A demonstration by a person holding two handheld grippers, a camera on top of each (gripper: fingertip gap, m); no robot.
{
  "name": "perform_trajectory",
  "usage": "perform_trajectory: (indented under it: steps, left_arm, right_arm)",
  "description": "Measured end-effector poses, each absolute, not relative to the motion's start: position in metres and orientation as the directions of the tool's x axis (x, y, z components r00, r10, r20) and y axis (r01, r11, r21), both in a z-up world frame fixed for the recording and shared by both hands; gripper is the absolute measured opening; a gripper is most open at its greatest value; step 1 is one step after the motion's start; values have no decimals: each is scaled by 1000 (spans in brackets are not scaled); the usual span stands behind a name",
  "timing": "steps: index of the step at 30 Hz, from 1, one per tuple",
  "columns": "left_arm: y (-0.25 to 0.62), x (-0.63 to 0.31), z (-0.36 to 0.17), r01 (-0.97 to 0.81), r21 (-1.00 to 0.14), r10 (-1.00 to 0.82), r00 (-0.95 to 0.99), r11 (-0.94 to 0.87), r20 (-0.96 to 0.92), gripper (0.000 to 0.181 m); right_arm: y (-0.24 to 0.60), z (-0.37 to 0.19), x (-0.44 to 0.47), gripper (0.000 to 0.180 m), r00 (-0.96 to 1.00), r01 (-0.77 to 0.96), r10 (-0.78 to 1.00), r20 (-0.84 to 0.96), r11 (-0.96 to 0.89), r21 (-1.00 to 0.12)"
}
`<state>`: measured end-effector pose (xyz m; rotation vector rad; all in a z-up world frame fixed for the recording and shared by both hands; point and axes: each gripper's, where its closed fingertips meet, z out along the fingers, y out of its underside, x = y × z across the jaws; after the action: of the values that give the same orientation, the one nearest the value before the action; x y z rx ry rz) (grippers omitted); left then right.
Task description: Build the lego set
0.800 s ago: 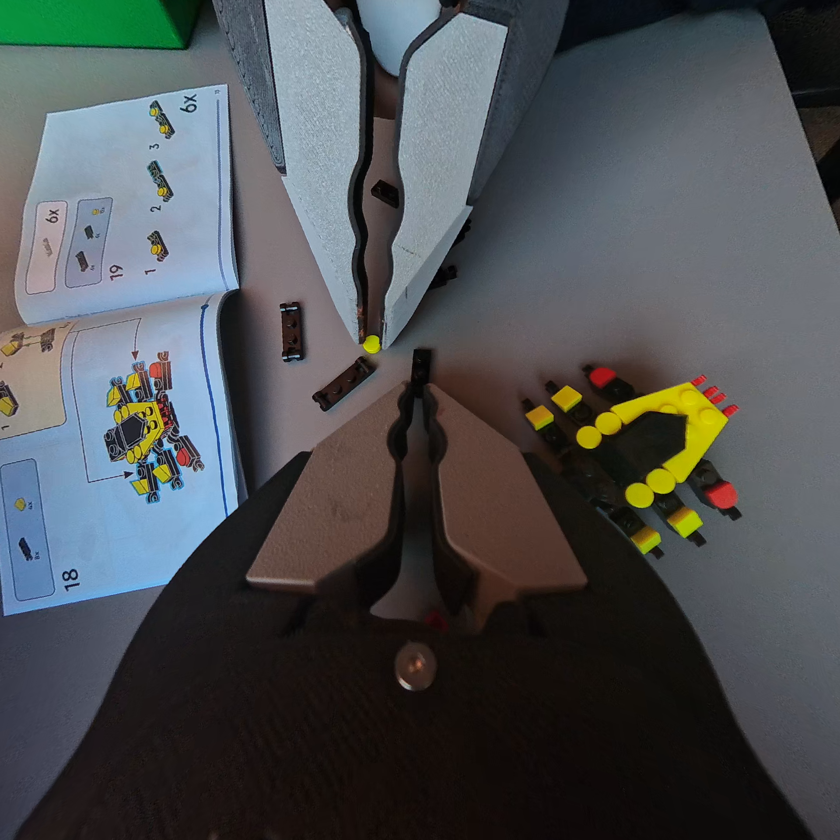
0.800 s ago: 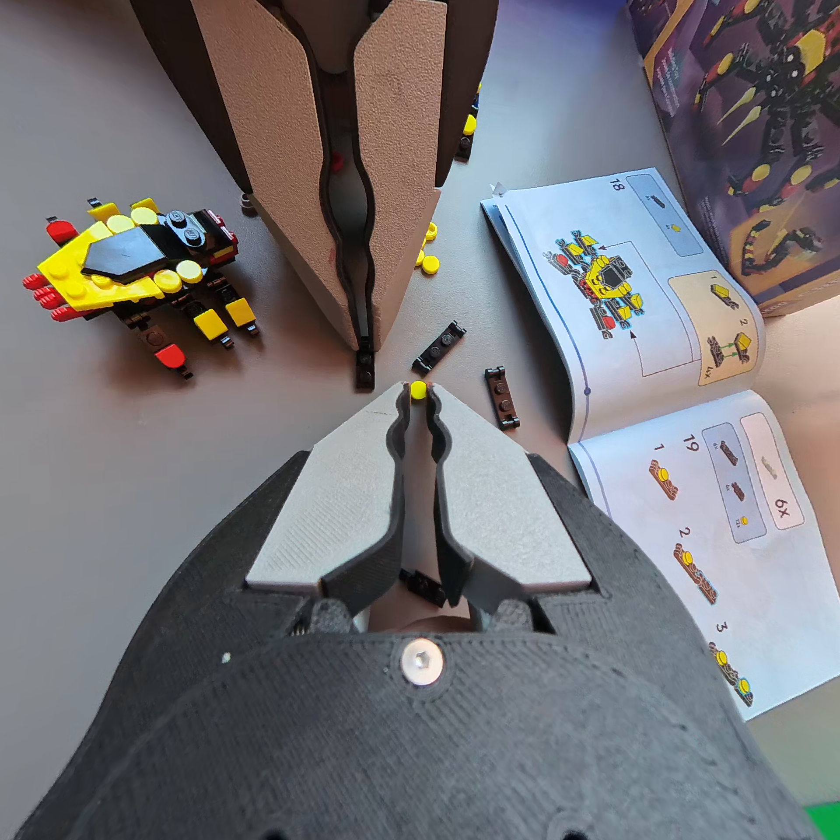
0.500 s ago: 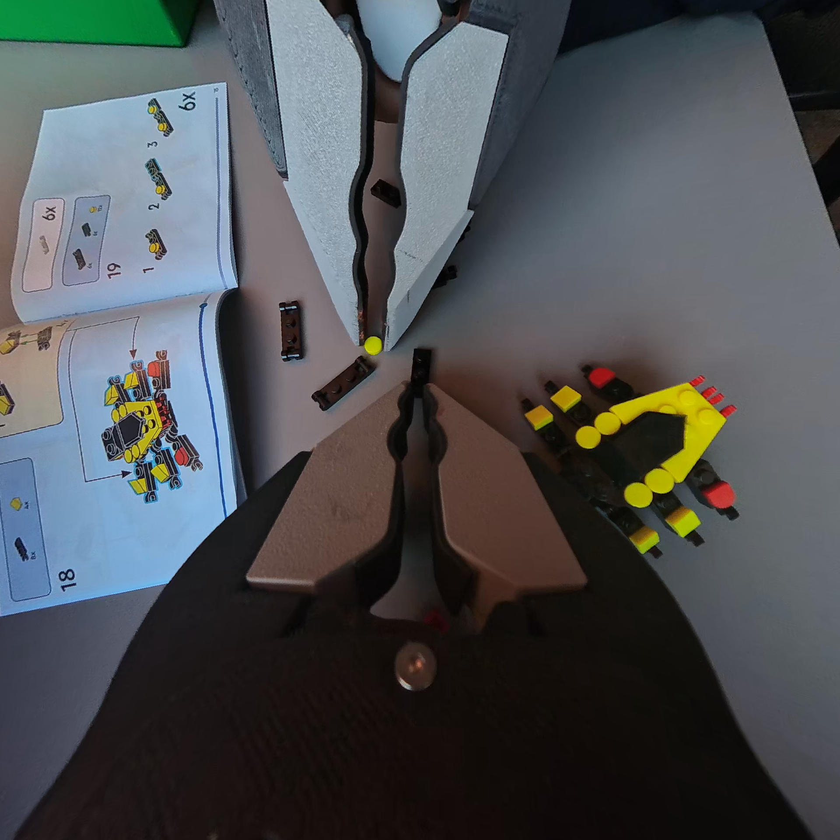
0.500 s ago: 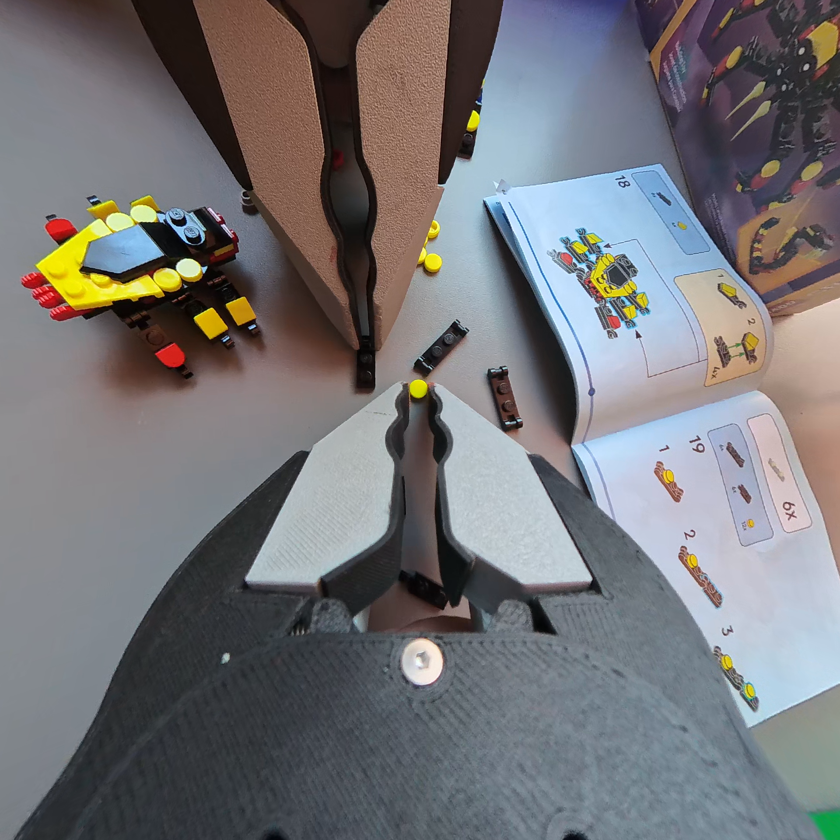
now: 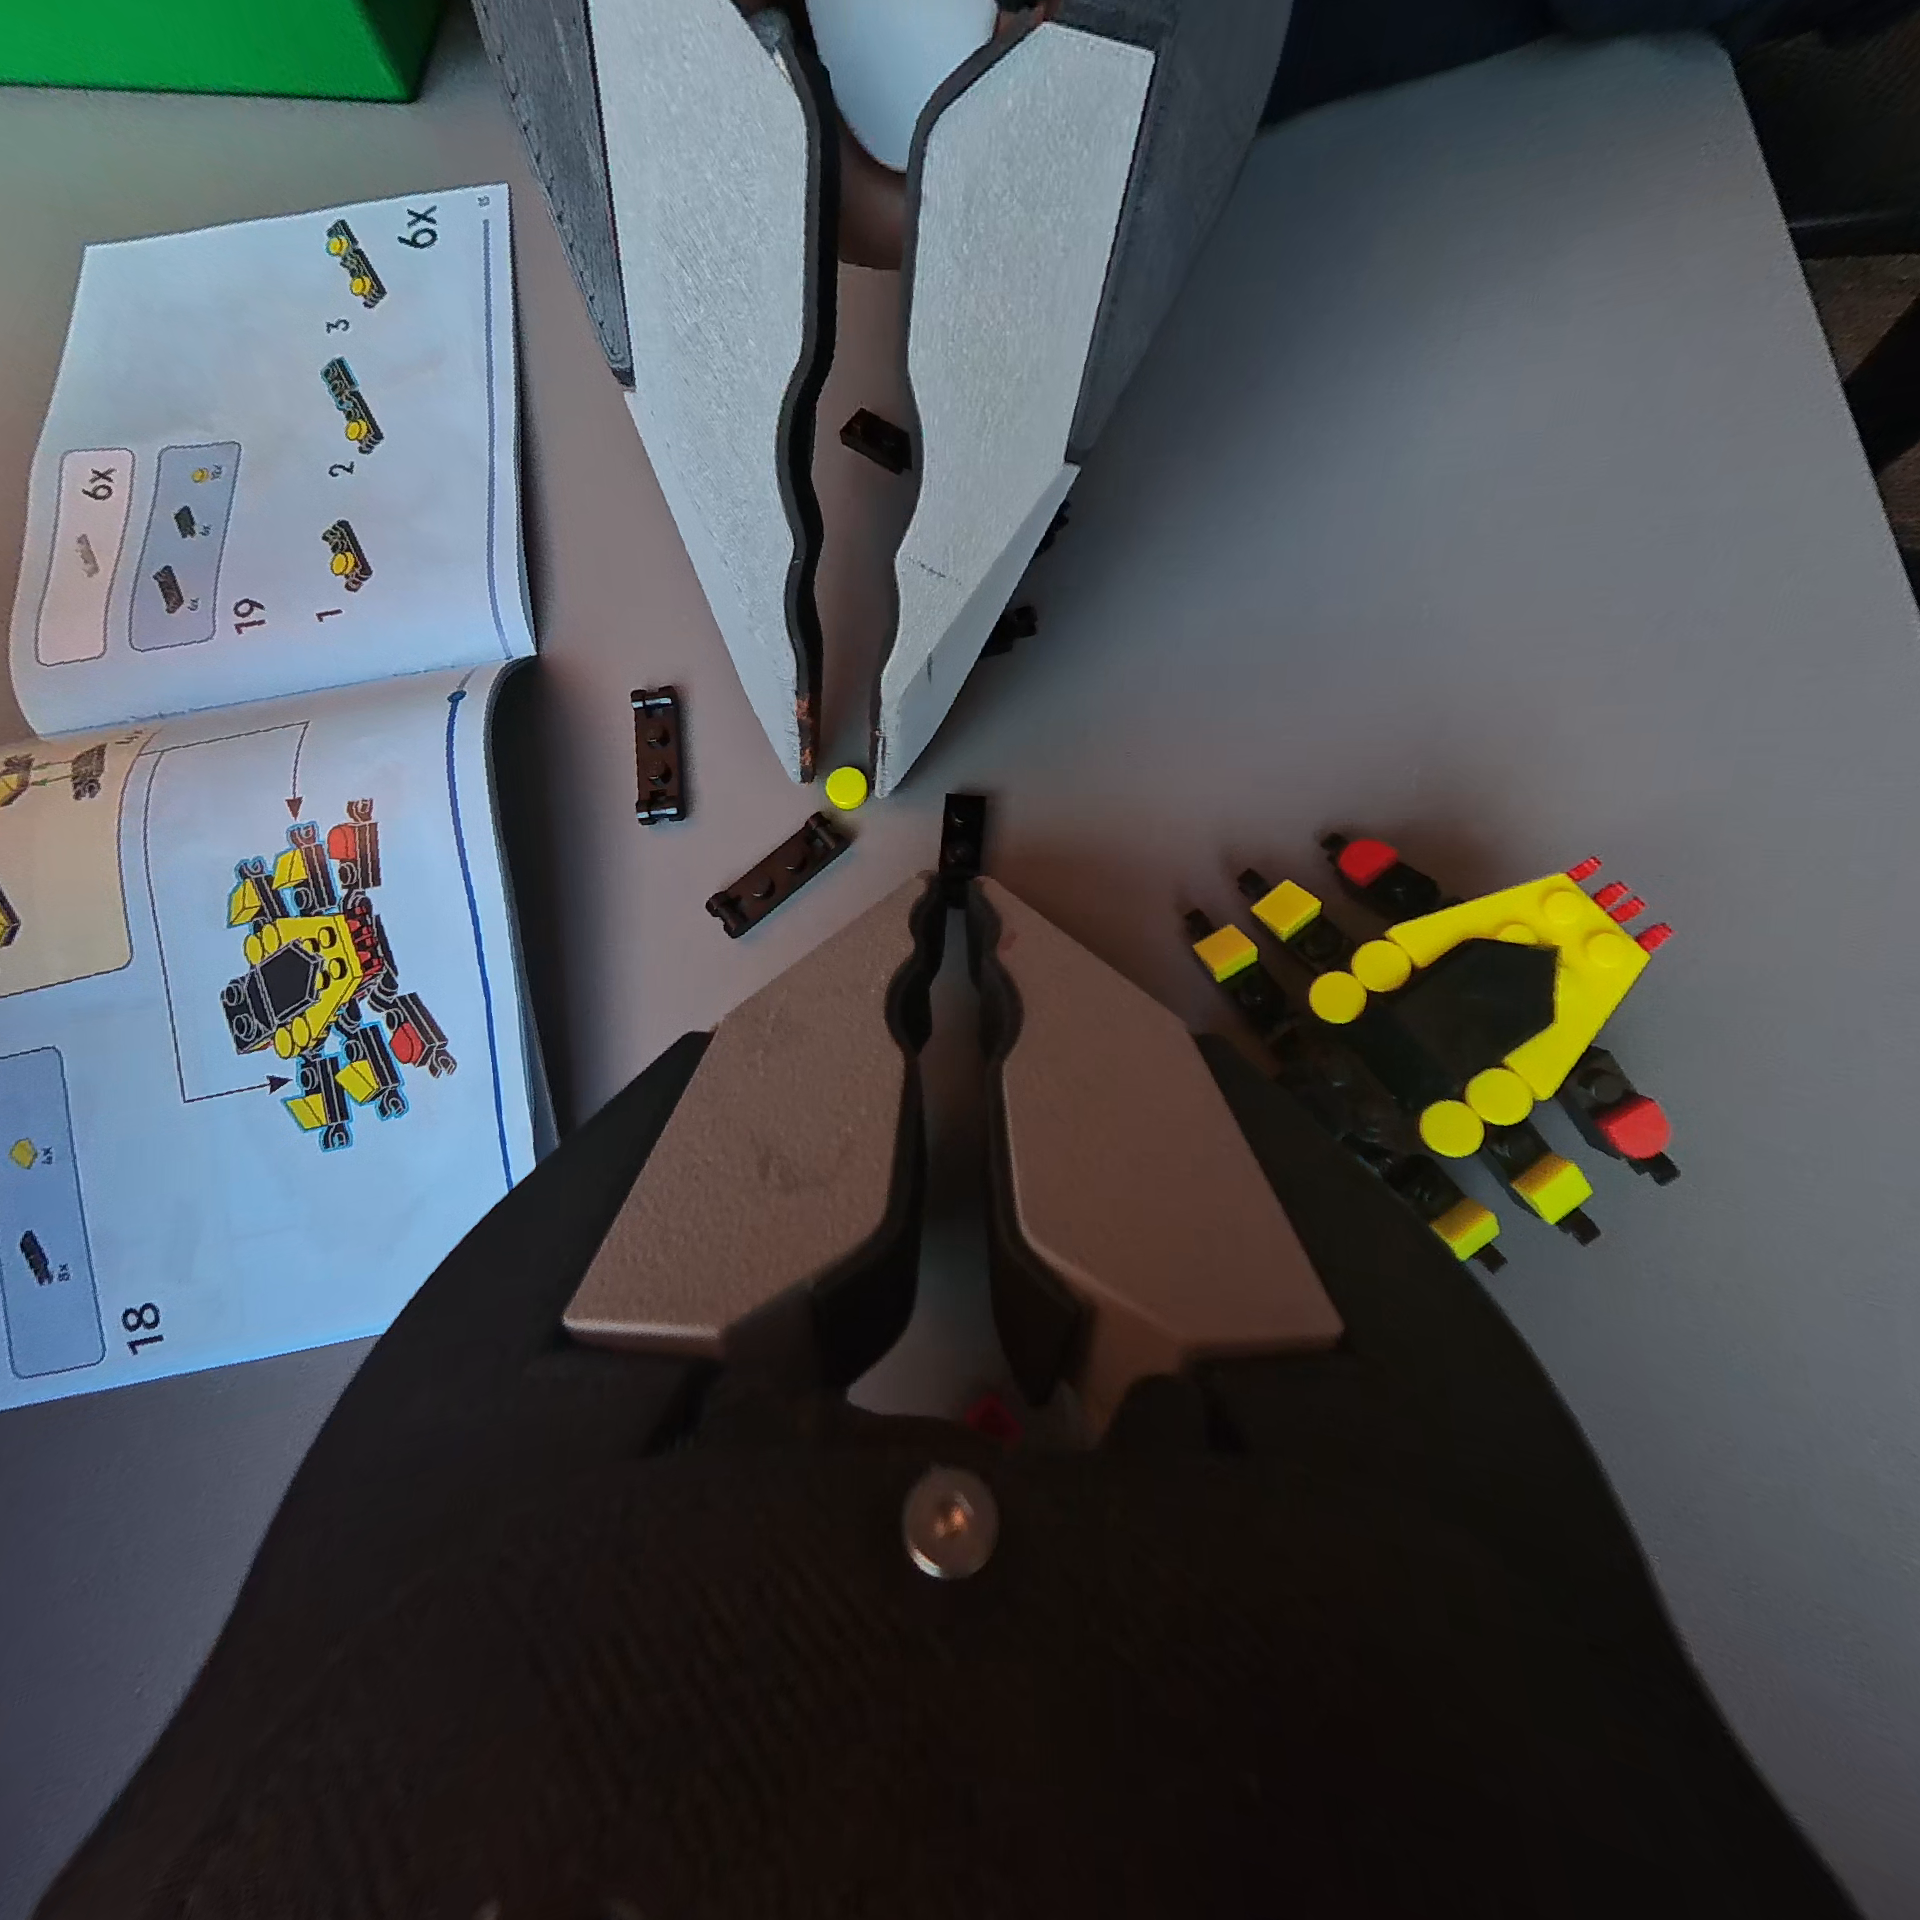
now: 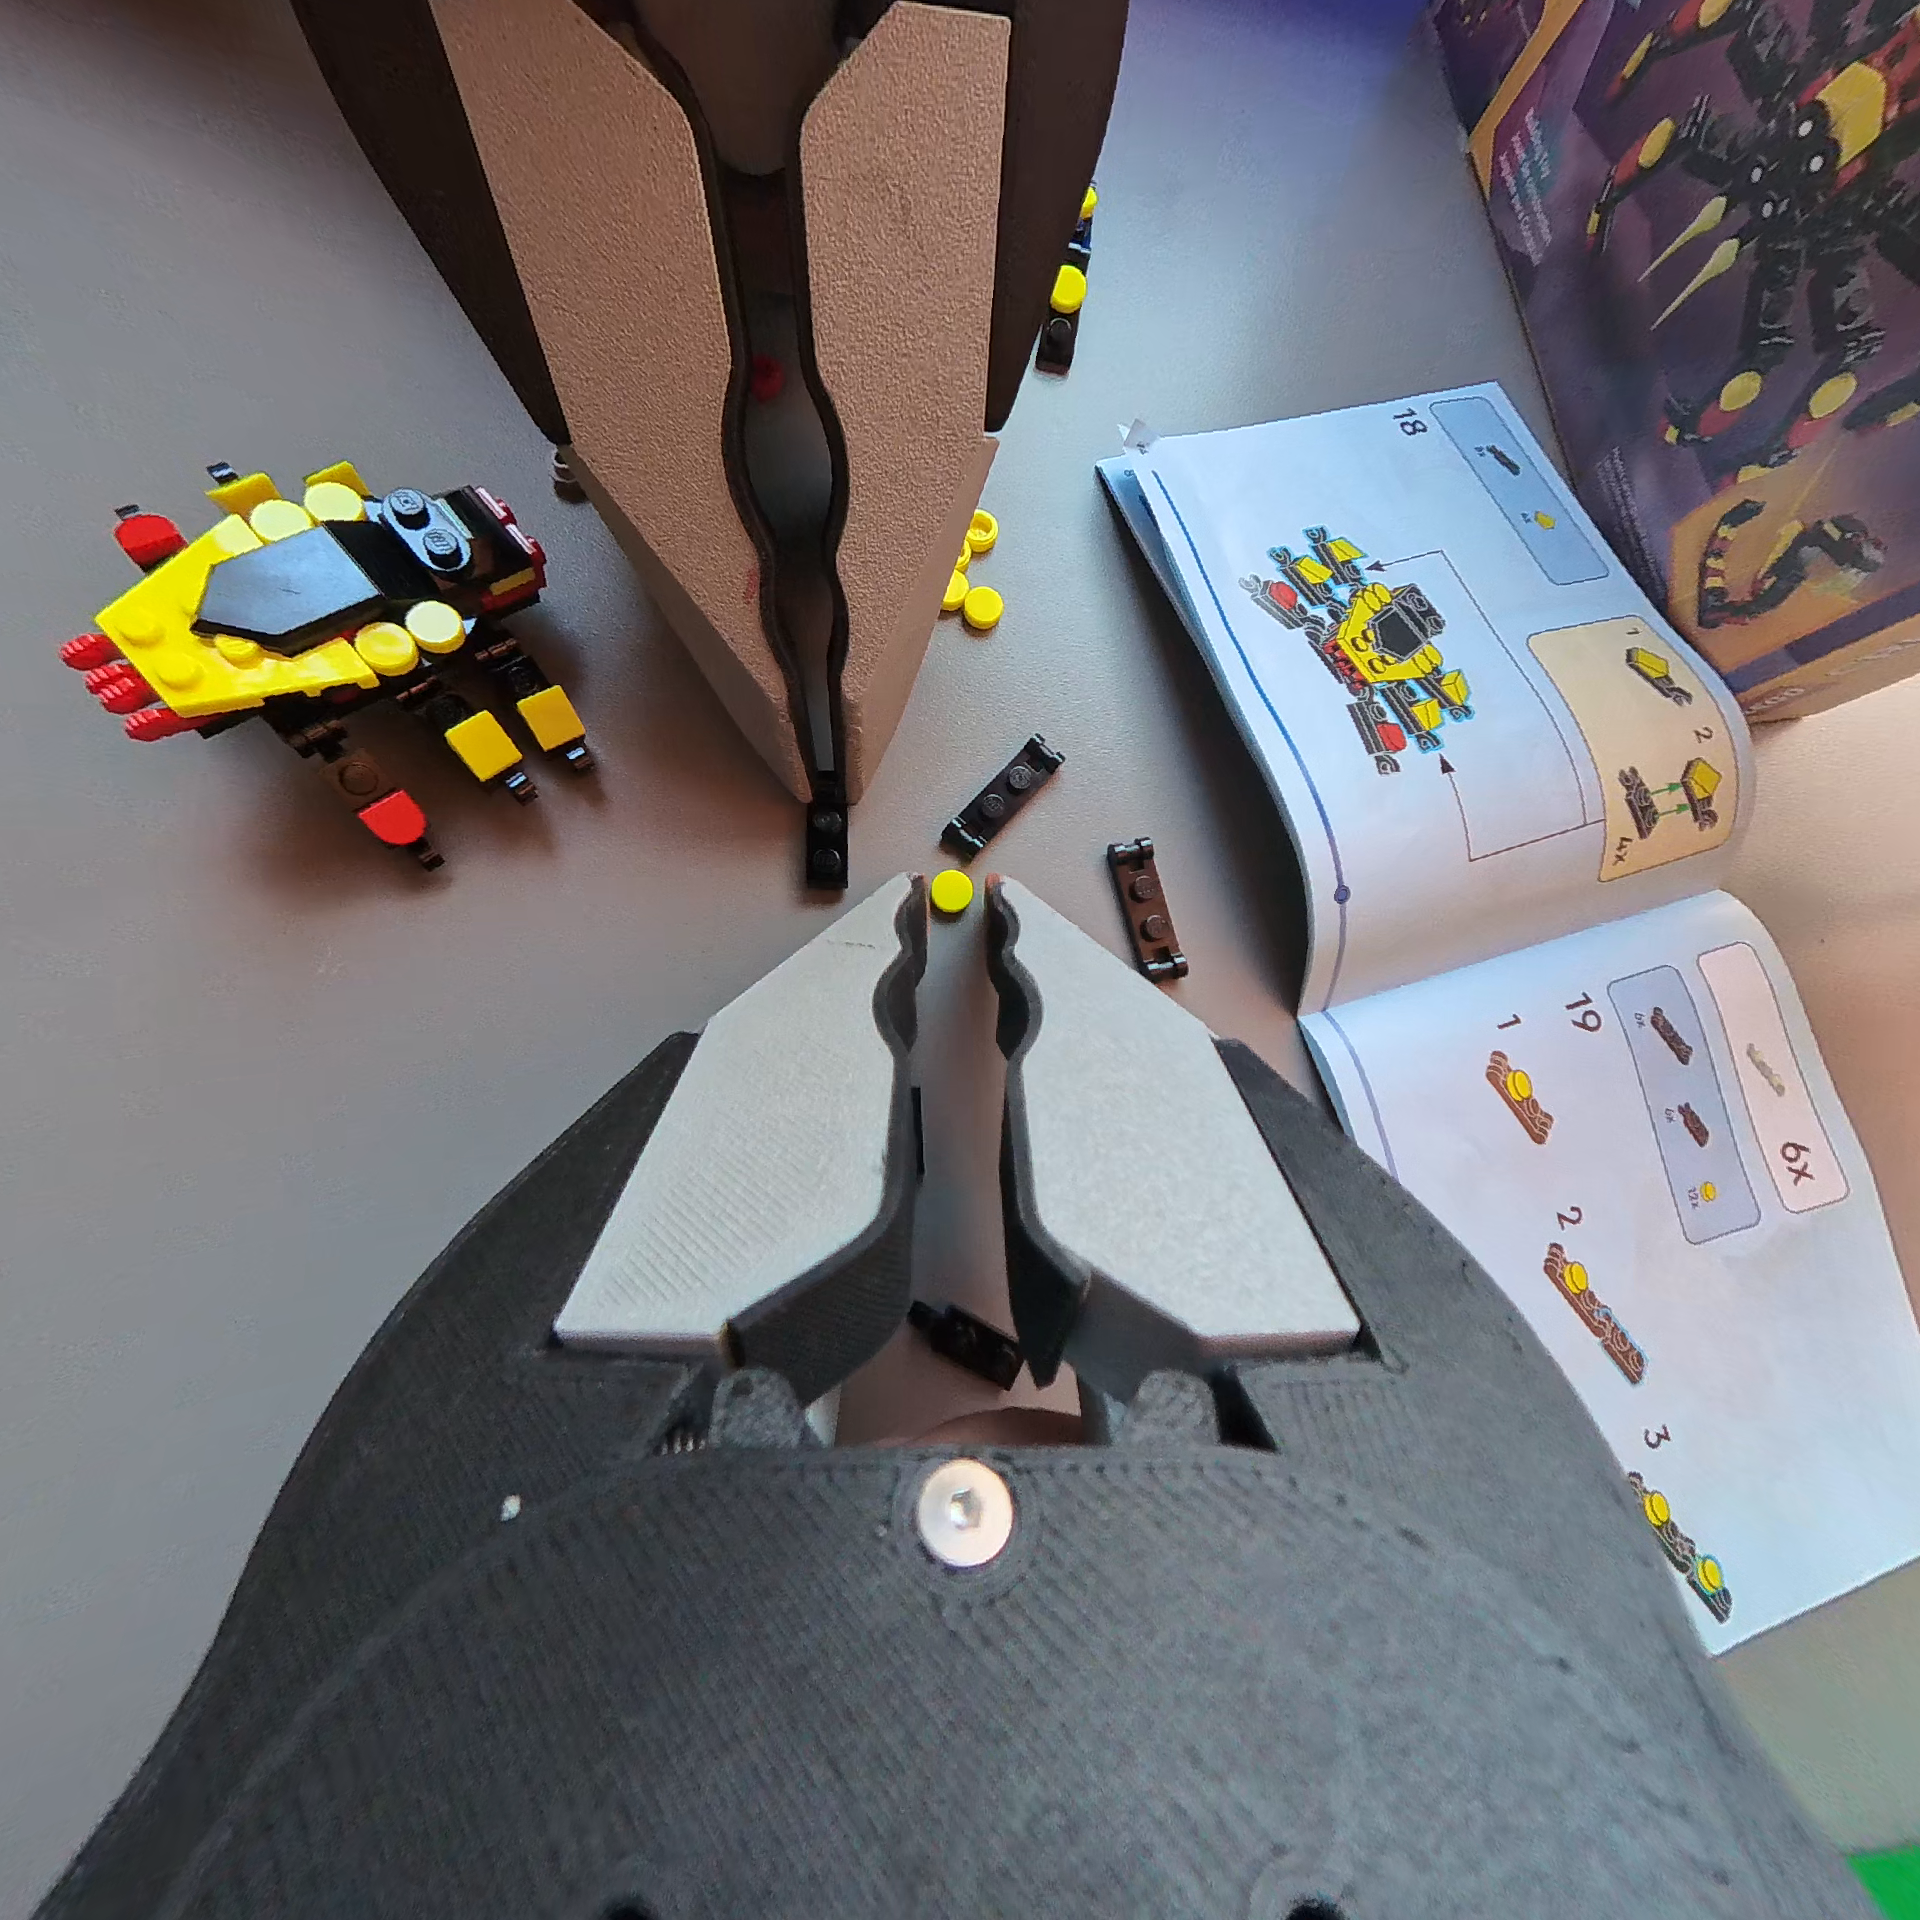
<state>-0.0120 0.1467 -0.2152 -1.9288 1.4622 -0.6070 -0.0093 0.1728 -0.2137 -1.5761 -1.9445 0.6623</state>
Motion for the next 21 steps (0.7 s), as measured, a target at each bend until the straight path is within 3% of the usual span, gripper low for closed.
perform_trajectory:
  steps: [21]
  left_arm:
    - [148,-11,-215,-673,-701,-945,328,-237,4,1]
  right_arm:
    - [153,-203,-13,4,-221,679,973,64,201,-706]
